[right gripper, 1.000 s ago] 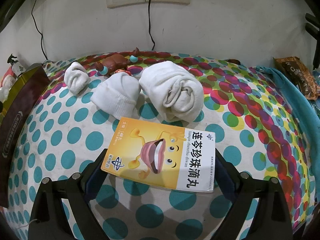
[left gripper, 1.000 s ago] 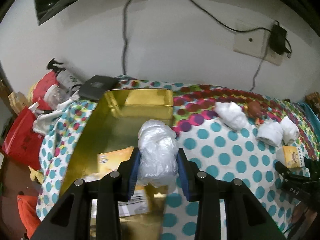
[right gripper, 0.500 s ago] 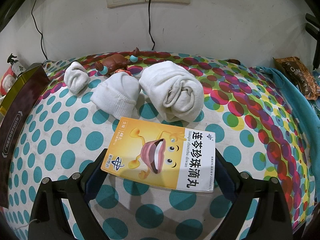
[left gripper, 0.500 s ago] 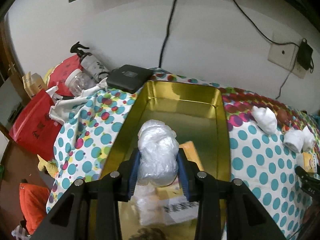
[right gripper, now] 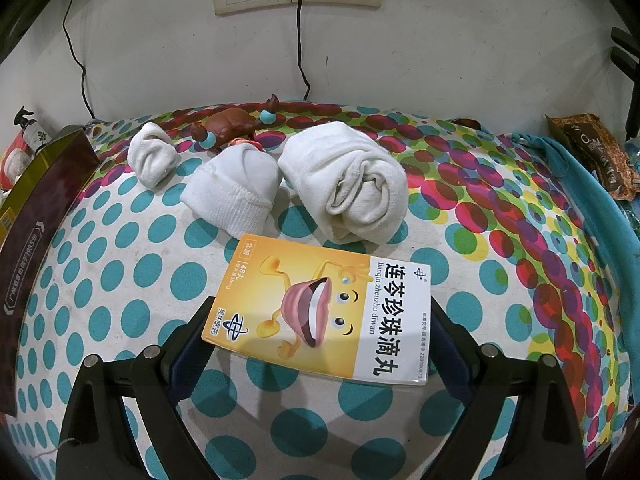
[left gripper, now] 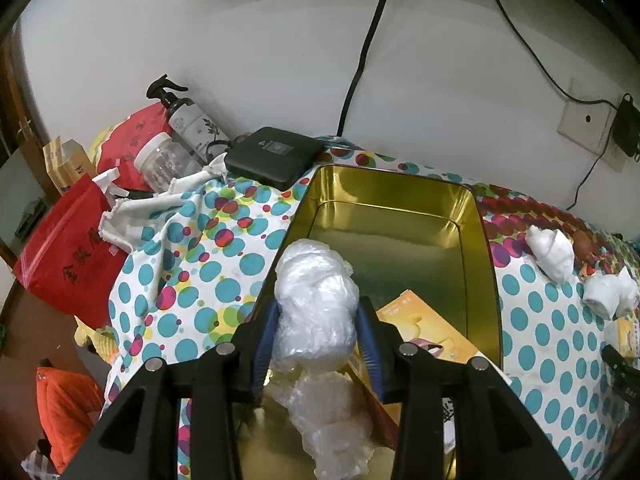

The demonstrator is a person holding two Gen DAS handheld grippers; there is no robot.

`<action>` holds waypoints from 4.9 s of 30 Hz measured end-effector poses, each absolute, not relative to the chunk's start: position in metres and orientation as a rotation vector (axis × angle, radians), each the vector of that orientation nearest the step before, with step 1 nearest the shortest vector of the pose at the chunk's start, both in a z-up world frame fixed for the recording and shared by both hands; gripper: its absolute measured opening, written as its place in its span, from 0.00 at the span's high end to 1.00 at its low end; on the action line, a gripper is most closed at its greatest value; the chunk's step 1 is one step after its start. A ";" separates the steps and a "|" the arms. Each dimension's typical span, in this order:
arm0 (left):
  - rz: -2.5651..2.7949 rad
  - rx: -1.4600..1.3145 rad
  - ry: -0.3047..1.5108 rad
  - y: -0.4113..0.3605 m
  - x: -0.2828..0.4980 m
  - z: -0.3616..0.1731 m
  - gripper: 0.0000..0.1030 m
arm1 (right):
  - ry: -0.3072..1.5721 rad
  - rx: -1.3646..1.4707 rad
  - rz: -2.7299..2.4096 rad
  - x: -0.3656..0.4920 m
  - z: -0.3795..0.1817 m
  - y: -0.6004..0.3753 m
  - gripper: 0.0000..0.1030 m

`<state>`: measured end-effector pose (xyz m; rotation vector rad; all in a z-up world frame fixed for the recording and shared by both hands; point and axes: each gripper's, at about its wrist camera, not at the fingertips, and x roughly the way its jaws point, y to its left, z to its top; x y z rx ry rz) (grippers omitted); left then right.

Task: Organize objects
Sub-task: 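Carry the wrapped bundle with the left gripper into the gold tray and release, then carry the yellow medicine box with the right gripper into the gold tray and release, then reach the right gripper to the rolled white towel and grasp it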

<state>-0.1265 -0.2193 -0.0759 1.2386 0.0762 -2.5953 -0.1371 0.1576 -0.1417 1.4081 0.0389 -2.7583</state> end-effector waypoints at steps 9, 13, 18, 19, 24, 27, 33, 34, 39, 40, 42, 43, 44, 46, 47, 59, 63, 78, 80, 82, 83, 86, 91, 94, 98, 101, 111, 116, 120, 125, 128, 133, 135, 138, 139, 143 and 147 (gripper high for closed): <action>-2.586 1.264 0.085 -0.221 -0.138 -0.079 0.44 | 0.039 1.409 -2.759 -0.137 -0.141 0.157 0.08; -2.598 1.248 0.070 -0.219 -0.136 -0.078 0.44 | 0.039 1.409 -2.759 -0.138 -0.141 0.157 0.08; -2.599 1.248 0.052 -0.216 -0.126 -0.078 0.44 | 0.040 1.409 -2.759 -0.138 -0.141 0.157 0.08; -2.608 1.245 0.055 -0.214 -0.121 -0.077 0.44 | 0.040 1.409 -2.759 -0.138 -0.141 0.157 0.08; -2.635 1.219 0.038 -0.203 -0.098 -0.069 0.44 | 0.044 1.409 -2.760 -0.138 -0.141 0.157 0.09; -2.664 1.183 0.019 -0.194 -0.081 -0.062 0.43 | 0.050 1.405 -2.762 -0.137 -0.140 0.156 0.11; -2.704 1.198 0.021 -0.178 -0.053 -0.060 0.43 | 0.086 1.394 -2.774 -0.137 -0.140 0.156 0.12; -2.705 1.209 0.029 -0.176 -0.049 -0.061 0.43 | 0.093 1.393 -2.777 -0.137 -0.139 0.156 0.12; -2.691 1.162 0.065 -0.174 -0.029 -0.061 0.43 | 0.121 1.389 -2.790 -0.135 -0.138 0.153 0.12; -2.681 1.147 0.073 -0.174 -0.024 -0.060 0.43 | 0.132 1.388 -2.798 -0.135 -0.138 0.152 0.12; -2.672 1.136 0.095 -0.175 -0.015 -0.060 0.43 | 0.154 1.378 -2.810 -0.134 -0.136 0.150 0.12; -2.672 1.132 0.100 -0.177 -0.012 -0.060 0.43 | 0.168 1.365 -2.819 -0.132 -0.135 0.149 0.12; -2.671 1.129 0.105 -0.178 -0.007 -0.061 0.43 | 0.184 1.350 -2.827 -0.130 -0.133 0.148 0.12; -2.663 1.137 0.100 -0.180 0.000 -0.063 0.42 | 0.205 1.318 -2.840 -0.127 -0.130 0.145 0.12; -2.659 1.144 0.102 -0.181 0.003 -0.065 0.41 | 0.218 1.307 -2.850 -0.125 -0.129 0.143 0.12; -2.658 1.130 0.187 -0.200 0.026 -0.064 0.32 | 0.199 1.168 -2.851 -0.114 -0.103 0.113 0.12; -2.662 1.131 0.197 -0.203 0.029 -0.063 0.32 | 0.230 1.055 -2.785 -0.105 -0.080 0.072 0.12; -2.639 1.051 0.265 -0.236 0.054 -0.044 0.32 | 0.368 0.871 -2.361 -0.073 -0.054 -0.110 0.12; -2.625 1.049 0.279 -0.243 0.055 -0.044 0.32 | 0.378 0.892 -2.343 -0.077 -0.060 -0.124 0.12; -2.616 1.047 0.294 -0.249 0.057 -0.045 0.31 | 0.373 0.916 -2.332 -0.081 -0.066 -0.130 0.12; -2.610 1.050 0.303 -0.251 0.057 -0.046 0.31 | 0.375 0.925 -2.333 -0.081 -0.068 -0.132 0.12; -2.605 1.065 0.331 -0.255 0.055 -0.050 0.31 | 0.365 0.965 -2.321 -0.089 -0.075 -0.137 0.12; -2.611 1.080 0.323 -0.253 0.054 -0.053 0.32 | 0.372 1.024 -2.308 -0.101 -0.085 -0.141 0.11; -2.608 1.096 0.327 -0.251 0.052 -0.056 0.31 | 0.351 1.023 -2.306 -0.102 -0.088 -0.137 0.09; -2.617 1.107 0.324 -0.246 0.052 -0.057 0.32 | 0.301 1.022 -2.304 -0.102 -0.087 -0.129 0.09; -2.620 1.106 0.305 -0.242 0.051 -0.055 0.31 | 0.277 0.999 -2.311 -0.101 -0.082 -0.124 0.08; -2.622 1.115 0.300 -0.233 0.050 -0.051 0.32 | 0.321 0.918 -2.363 -0.091 -0.065 -0.112 0.04; -2.638 1.128 0.275 -0.218 0.048 -0.049 0.31 | 0.353 0.870 -2.433 -0.086 -0.057 -0.093 0.04; -2.660 1.146 0.240 -0.201 0.045 -0.048 0.31 | 0.319 0.877 -2.484 -0.090 -0.057 -0.066 0.04; -2.694 1.178 0.174 -0.172 0.038 -0.047 0.31 | 0.264 0.905 -2.574 -0.098 -0.062 -0.023 0.04; -2.713 1.200 0.132 -0.153 0.031 -0.047 0.31 | 0.204 0.931 -2.629 -0.101 -0.064 0.009 0.04; -2.751 1.239 0.076 -0.123 0.018 -0.045 0.31 | 0.130 0.976 -2.709 -0.106 -0.067 0.057 0.04; -2.760 1.245 0.042 -0.112 0.012 -0.045 0.31 | 0.129 0.978 -2.736 -0.107 -0.068 0.071 0.04; -2.772 1.264 0.018 -0.096 0.002 -0.045 0.31 | 0.119 0.970 -2.774 -0.110 -0.067 0.093 0.04; -2.773 1.269 0.016 -0.093 0.000 -0.046 0.31 | 0.102 0.974 -2.782 -0.112 -0.068 0.101 0.04; -2.780 1.308 -0.009 -0.075 -0.010 -0.053 0.32 | 0.019 0.999 -2.812 -0.122 -0.075 0.132 0.04; -2.774 1.343 -0.048 -0.060 -0.020 -0.062 0.31 | -0.075 1.042 -2.829 -0.135 -0.087 0.160 0.04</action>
